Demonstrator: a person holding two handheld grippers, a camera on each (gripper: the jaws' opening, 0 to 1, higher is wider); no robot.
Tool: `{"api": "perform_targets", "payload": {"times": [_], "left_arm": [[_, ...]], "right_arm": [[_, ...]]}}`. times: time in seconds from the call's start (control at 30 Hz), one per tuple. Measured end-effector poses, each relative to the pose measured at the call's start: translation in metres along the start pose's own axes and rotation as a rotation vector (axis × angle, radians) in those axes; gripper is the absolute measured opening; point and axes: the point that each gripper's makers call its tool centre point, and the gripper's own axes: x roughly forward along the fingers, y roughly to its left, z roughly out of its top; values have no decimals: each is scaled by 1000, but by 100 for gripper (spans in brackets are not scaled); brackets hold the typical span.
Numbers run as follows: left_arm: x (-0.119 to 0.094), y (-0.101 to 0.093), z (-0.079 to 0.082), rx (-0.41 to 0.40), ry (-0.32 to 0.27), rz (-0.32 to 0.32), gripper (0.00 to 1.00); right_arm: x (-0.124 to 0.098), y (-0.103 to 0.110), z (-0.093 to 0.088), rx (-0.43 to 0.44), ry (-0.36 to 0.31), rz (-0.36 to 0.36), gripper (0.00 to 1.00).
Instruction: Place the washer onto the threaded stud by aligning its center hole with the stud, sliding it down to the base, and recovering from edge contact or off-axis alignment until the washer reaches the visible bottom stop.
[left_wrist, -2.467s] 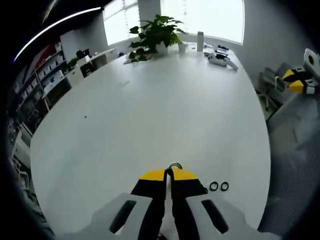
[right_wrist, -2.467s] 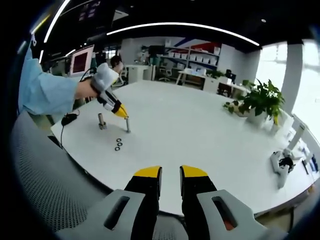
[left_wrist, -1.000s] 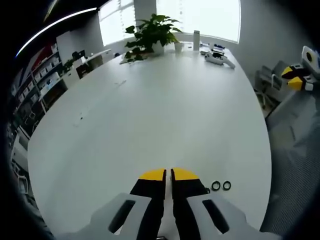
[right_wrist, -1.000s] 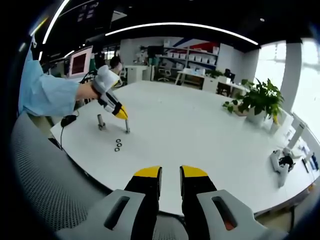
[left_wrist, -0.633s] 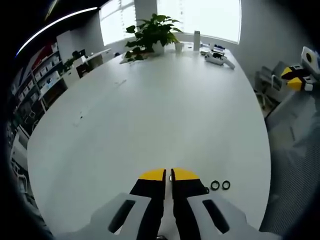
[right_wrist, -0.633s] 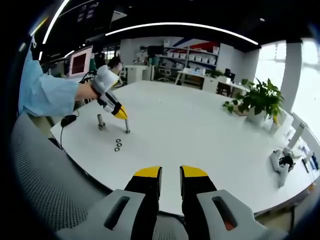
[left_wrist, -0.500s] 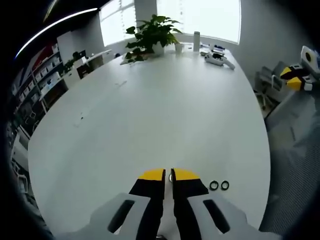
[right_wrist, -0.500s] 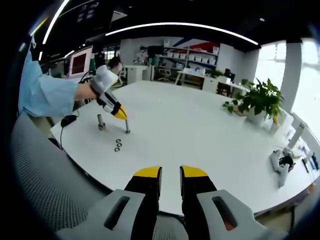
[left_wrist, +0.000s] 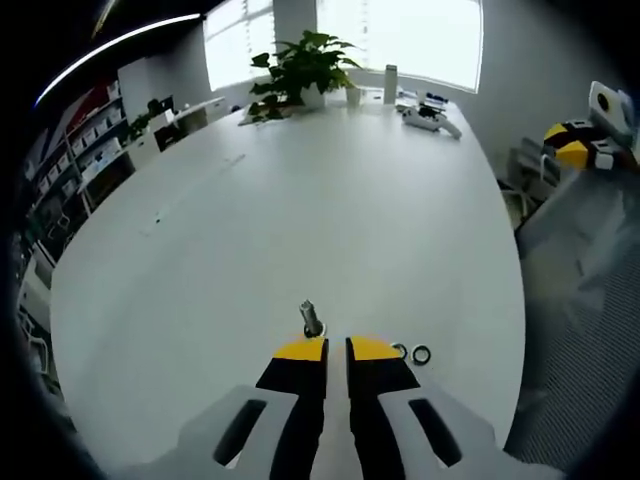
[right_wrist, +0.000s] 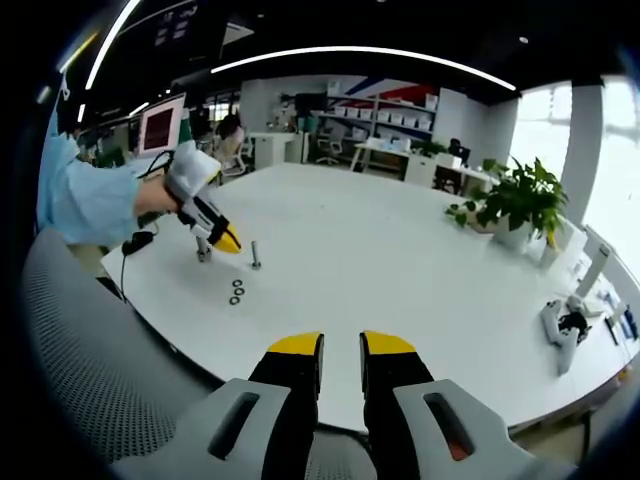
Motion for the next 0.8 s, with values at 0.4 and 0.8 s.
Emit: {"api": "perform_targets", "payload": {"times": [0.4,0.8], "left_arm": [[19,-17,-14,0,47,-48,4],[31,-13,-36,-12,109,-51,6]], "right_arm": [[0,0,0,1,4,-1,17],[0,-1,-1,4,5,-3,17]]}}
